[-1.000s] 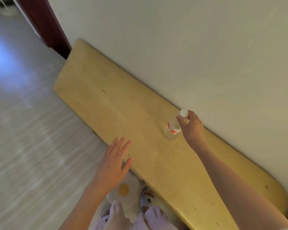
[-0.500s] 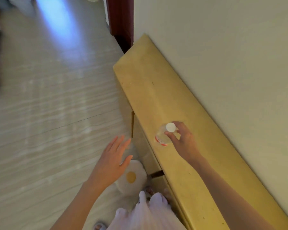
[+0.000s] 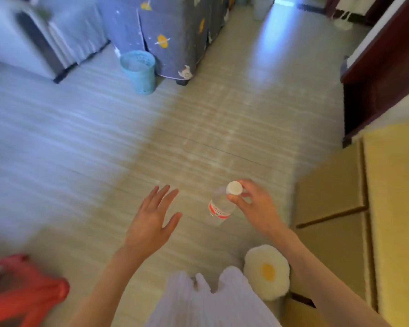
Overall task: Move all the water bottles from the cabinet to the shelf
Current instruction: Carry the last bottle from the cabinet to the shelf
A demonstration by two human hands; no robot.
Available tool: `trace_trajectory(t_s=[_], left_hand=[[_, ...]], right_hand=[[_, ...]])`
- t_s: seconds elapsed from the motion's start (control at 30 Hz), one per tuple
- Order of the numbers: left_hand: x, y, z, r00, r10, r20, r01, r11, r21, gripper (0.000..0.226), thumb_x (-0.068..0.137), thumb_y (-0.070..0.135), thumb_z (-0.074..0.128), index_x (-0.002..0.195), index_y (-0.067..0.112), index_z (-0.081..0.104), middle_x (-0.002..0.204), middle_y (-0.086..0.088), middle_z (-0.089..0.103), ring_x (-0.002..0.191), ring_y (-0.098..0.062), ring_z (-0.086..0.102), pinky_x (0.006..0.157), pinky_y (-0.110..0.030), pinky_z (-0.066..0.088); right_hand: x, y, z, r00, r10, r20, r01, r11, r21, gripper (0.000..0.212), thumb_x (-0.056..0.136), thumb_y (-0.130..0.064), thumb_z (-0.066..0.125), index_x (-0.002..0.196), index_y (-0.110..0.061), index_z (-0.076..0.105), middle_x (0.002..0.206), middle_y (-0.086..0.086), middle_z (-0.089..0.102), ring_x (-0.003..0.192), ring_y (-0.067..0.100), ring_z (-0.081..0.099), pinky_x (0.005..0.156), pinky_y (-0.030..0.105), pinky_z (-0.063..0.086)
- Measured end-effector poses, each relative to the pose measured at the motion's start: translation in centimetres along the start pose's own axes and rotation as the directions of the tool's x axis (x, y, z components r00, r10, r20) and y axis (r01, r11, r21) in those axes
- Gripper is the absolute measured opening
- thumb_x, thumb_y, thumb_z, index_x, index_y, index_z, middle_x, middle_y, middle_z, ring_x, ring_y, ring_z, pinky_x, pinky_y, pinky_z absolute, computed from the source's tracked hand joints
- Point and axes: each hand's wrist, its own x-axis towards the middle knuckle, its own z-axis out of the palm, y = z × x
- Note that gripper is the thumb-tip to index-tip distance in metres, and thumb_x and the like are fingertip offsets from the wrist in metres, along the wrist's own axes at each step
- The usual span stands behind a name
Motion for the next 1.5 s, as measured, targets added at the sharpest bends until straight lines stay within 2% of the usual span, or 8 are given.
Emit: trace_trajectory(t_s=[0.23,0.43,0.73,0.9,1.07,1.23,1.37,1.5], left_hand=[[-1.9,-10.8,-6.1,0.927,-0.327,-0.185,0.32,0.945,-0.068,0.072,0.084,0.066,0.017,0.135,0.02,0.037,0.143,-0.008,0.037,0.136,-0.026,0.023,0.107,-0.036,0.021],[2.5,-21.1,-12.5,0.8,-0.504,-0.326,0.506,0.858,-0.086,0.068,0.083,0.063,0.025,0.136,0.022,0.033,0.145,-0.006,0.033,0.137,-0.021,0.018,0.108,-0.035,0.019],[13.0,-33.6,-24.2,0.669,-0.595,-0.445,0.63,0.772,-0.085,0.063,0.085,0.057,0.027,0.138,0.023,0.032,0.146,-0.004,0.032,0.138,-0.022,0.018,0.108,-0.036,0.018],[16.7,-42.1,-28.1,0.591,-0.663,-0.461,0.706,0.701,-0.103,0.066,0.083,0.061,0.025,0.138,0.025,0.03,0.146,-0.003,0.032,0.138,-0.022,0.019,0.107,-0.037,0.018],[22.5,-52.8,-32.4,0.571,-0.685,-0.453,0.729,0.676,-0.103,0.063,0.086,0.058,0.031,0.139,0.024,0.029,0.147,-0.004,0.031,0.138,-0.023,0.019,0.109,-0.036,0.016],[28.9,-63.7,-40.1,0.544,-0.677,-0.495,0.725,0.677,-0.129,0.064,0.084,0.057,0.026,0.136,0.021,0.035,0.142,-0.007,0.039,0.136,-0.026,0.026,0.107,-0.037,0.023],[34.0,-70.9,-46.3,0.596,-0.635,-0.492,0.691,0.718,-0.09,0.061,0.085,0.055,0.025,0.136,0.021,0.034,0.143,-0.006,0.038,0.136,-0.025,0.026,0.109,-0.037,0.024],[38.8,-78.2,-50.8,0.619,-0.633,-0.466,0.667,0.736,-0.113,0.056,0.087,0.05,0.03,0.134,0.021,0.038,0.14,-0.006,0.042,0.134,-0.024,0.03,0.107,-0.043,0.032]], right_hand=[[12.2,-10.0,11.6,0.934,-0.224,0.278,0.199,0.973,0.117,0.024,0.079,-0.017,0.068,0.101,-0.017,0.059,0.098,-0.004,0.063,0.093,0.018,0.061,0.083,0.032,0.05],[24.9,-18.2,22.1,0.857,-0.312,0.411,0.221,0.942,0.254,0.023,0.079,-0.017,0.068,0.089,-0.034,0.056,0.092,-0.017,0.06,0.089,0.009,0.058,0.079,0.019,0.043],[43.8,-31.0,33.7,0.69,-0.475,0.546,0.367,0.88,0.3,0.022,0.079,-0.017,0.068,0.093,-0.028,0.056,0.095,-0.018,0.059,0.092,0.011,0.056,0.084,0.027,0.043],[53.2,-35.9,40.6,0.656,-0.493,0.572,0.381,0.87,0.313,0.023,0.083,-0.017,0.064,0.091,-0.036,0.052,0.095,-0.023,0.056,0.089,-0.001,0.054,0.077,0.016,0.041],[62.3,-40.4,49.2,0.643,-0.503,0.578,0.387,0.864,0.321,0.018,0.083,-0.017,0.063,0.093,-0.03,0.055,0.096,-0.01,0.061,0.088,0.009,0.056,0.078,0.019,0.043],[71.8,-46.6,57.5,0.619,-0.51,0.597,0.39,0.86,0.33,0.022,0.085,-0.018,0.062,0.091,-0.037,0.053,0.096,-0.017,0.058,0.086,-0.002,0.055,0.077,0.008,0.041],[79.1,-51.6,62.7,0.64,-0.515,0.57,0.397,0.857,0.328,0.024,0.083,-0.019,0.064,0.092,-0.037,0.052,0.098,-0.013,0.06,0.089,0.003,0.055,0.084,0.018,0.042],[86.4,-56.6,68.6,0.659,-0.514,0.549,0.394,0.858,0.33,0.018,0.074,-0.034,0.06,0.089,-0.041,0.053,0.096,-0.019,0.06,0.089,-0.004,0.055,0.08,0.011,0.041]])
